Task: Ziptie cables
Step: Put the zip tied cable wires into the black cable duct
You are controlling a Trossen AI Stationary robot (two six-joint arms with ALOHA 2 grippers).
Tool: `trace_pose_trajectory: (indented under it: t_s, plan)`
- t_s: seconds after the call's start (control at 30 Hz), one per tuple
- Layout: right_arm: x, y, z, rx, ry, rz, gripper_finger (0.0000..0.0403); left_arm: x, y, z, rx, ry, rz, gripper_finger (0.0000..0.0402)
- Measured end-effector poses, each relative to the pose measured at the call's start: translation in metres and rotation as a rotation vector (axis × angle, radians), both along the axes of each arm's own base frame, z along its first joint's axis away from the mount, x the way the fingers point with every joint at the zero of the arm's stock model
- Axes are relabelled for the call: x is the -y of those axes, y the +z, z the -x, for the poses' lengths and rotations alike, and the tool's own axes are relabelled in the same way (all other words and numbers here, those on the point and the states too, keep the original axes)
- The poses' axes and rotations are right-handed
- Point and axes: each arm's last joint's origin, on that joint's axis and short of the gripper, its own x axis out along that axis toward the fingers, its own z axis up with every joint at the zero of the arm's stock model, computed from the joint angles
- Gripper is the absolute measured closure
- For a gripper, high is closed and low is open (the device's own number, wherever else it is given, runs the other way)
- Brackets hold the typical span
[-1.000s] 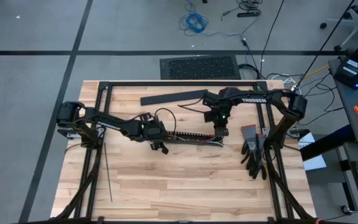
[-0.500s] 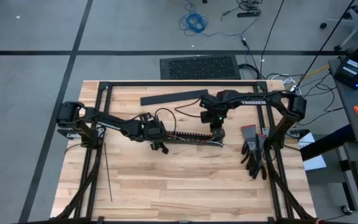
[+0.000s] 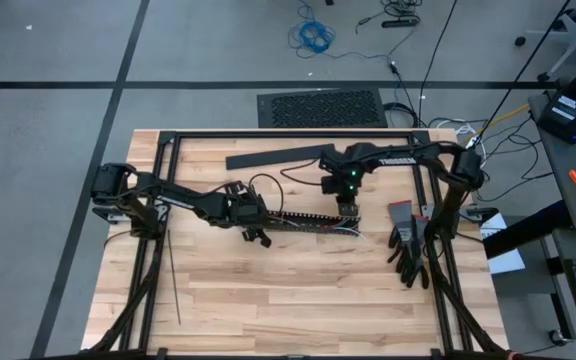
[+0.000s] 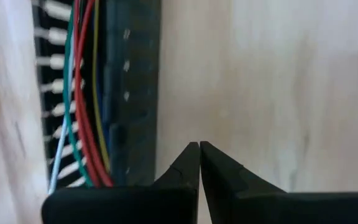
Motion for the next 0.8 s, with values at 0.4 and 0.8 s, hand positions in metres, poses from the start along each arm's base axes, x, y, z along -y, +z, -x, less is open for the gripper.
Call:
trace_pose_trajectory:
  t_s: [0.4, 0.8]
  plan:
    - [-0.013, 0.000, 0.014, -0.193, -0.019, -0.085, 0.0397, 0.000, 0.000, 0.000, 0.000, 0.000, -0.002, 0.0240]
    - [-0.032, 0.004, 0.021, -0.339, -0.043, -0.136, 0.0397, 0.000, 0.000, 0.000, 0.005, 0.002, -0.002, 0.0240]
